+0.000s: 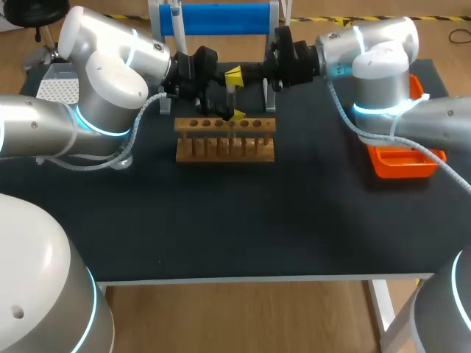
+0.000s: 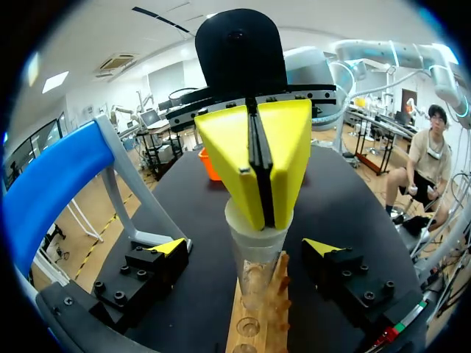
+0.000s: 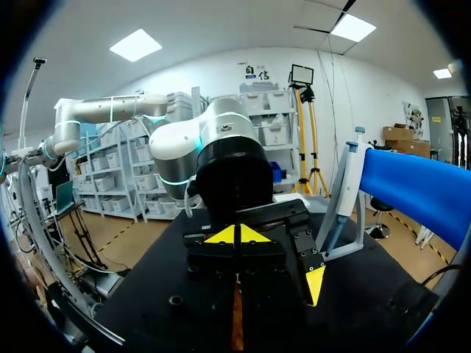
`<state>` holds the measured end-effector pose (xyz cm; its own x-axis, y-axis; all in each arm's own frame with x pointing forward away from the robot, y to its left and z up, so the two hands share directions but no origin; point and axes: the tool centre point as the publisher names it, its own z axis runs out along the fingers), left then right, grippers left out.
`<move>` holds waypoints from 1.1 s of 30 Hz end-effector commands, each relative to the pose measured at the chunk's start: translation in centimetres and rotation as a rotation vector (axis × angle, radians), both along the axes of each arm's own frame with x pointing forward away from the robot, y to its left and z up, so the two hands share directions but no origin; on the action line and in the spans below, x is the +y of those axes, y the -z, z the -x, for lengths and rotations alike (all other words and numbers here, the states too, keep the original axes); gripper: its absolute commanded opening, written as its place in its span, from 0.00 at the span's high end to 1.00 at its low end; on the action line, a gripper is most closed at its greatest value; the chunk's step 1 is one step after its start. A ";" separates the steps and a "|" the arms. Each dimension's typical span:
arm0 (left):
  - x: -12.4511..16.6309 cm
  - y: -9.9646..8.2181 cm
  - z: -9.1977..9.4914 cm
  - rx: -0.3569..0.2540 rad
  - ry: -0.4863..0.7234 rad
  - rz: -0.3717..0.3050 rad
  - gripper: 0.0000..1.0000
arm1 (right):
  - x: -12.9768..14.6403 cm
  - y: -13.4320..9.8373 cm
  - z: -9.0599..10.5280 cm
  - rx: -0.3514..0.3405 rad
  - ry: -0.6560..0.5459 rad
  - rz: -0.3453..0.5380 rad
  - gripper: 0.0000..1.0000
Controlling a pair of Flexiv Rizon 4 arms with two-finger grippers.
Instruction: Invert the test tube, pick up the pipette, mount the tip to pipette, aspirate from beaker and dispense into the tube, eject the tip, return the pipette, and cap with the stopper.
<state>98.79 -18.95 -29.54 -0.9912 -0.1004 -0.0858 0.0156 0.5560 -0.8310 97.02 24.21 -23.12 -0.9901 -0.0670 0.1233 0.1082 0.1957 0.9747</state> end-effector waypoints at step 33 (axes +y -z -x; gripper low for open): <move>0.0 0.0 -0.1 0.003 0.003 -0.003 0.00 | -7.7 -0.3 -0.5 -0.172 0.139 0.089 0.00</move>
<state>98.79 -18.95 -29.54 -0.9912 -0.1004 -0.0858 0.0156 0.5560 -0.8310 98.42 17.92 -22.99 -0.9965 0.0648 -0.0529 -0.0356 0.2430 0.9694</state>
